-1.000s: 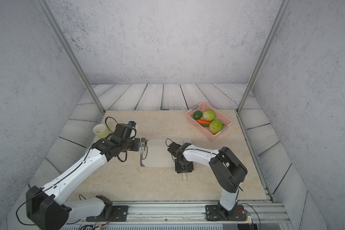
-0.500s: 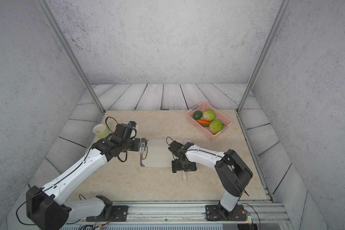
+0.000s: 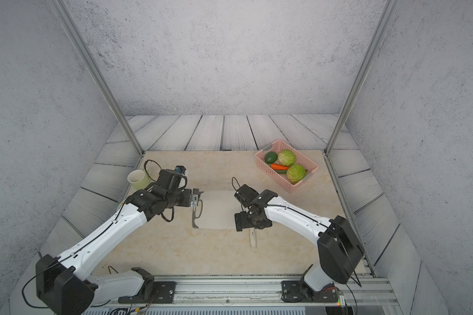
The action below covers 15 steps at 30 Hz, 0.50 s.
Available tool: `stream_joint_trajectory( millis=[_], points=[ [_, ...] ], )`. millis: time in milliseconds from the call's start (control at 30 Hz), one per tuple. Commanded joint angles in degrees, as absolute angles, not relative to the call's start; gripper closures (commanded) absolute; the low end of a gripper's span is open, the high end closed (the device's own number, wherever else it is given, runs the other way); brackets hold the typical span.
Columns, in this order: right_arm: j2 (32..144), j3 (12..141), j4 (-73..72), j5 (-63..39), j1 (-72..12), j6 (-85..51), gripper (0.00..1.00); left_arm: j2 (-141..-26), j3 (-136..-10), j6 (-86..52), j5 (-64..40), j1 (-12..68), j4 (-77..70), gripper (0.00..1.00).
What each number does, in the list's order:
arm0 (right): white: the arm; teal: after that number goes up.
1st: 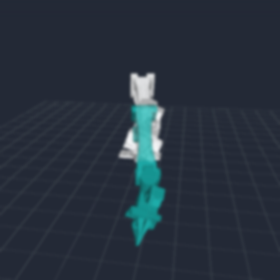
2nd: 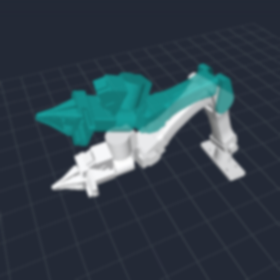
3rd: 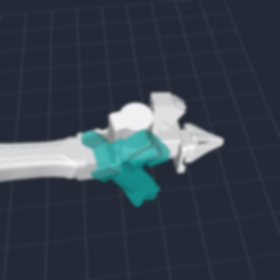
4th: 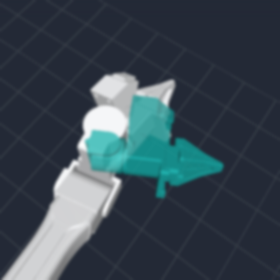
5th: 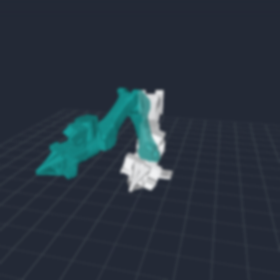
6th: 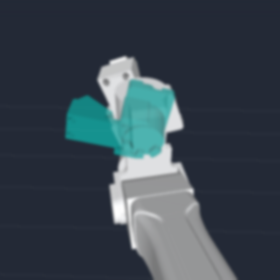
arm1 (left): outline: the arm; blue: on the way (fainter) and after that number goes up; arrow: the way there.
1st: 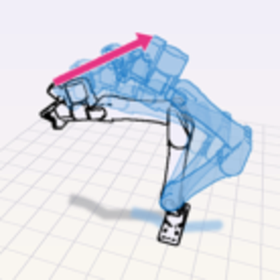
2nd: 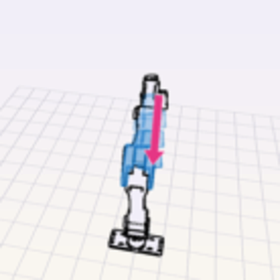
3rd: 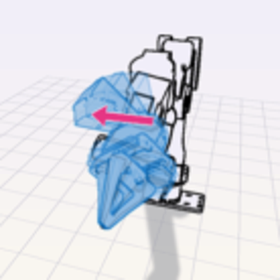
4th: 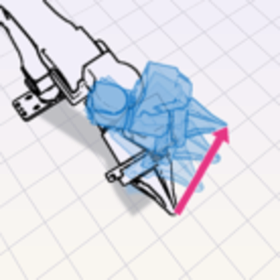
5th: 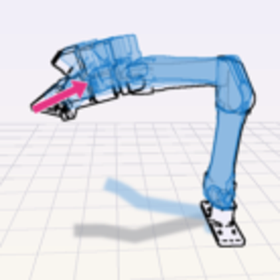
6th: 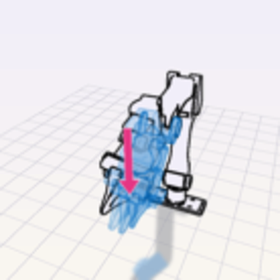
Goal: Align the knife with the edge of the cutting board
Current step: Adjust the knife at the edge of the cutting board.
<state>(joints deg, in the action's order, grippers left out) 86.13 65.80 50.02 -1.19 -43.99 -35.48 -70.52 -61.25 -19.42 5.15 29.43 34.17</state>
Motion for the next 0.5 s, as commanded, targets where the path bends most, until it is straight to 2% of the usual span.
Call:
stream_joint_trajectory(
  millis=[0,300,467],
  points=[
    [82.05,67.30,53.17,-2.21,-41.14,-32.86,0.01,-69.36,-62.49,-18.98,8.06,29.80,35.30,0.02],
    [72.59,64.43,51.16,-10.68,-28.81,-30.21,0.01,-68.30,-62.27,-19.33,16.14,29.38,36.26,0.02],
    [68.83,64.00,50.95,-8.80,-24.66,-29.37,0.01,-67.31,-61.43,-19.34,18.12,28.08,35.47,0.02]
  ],
)
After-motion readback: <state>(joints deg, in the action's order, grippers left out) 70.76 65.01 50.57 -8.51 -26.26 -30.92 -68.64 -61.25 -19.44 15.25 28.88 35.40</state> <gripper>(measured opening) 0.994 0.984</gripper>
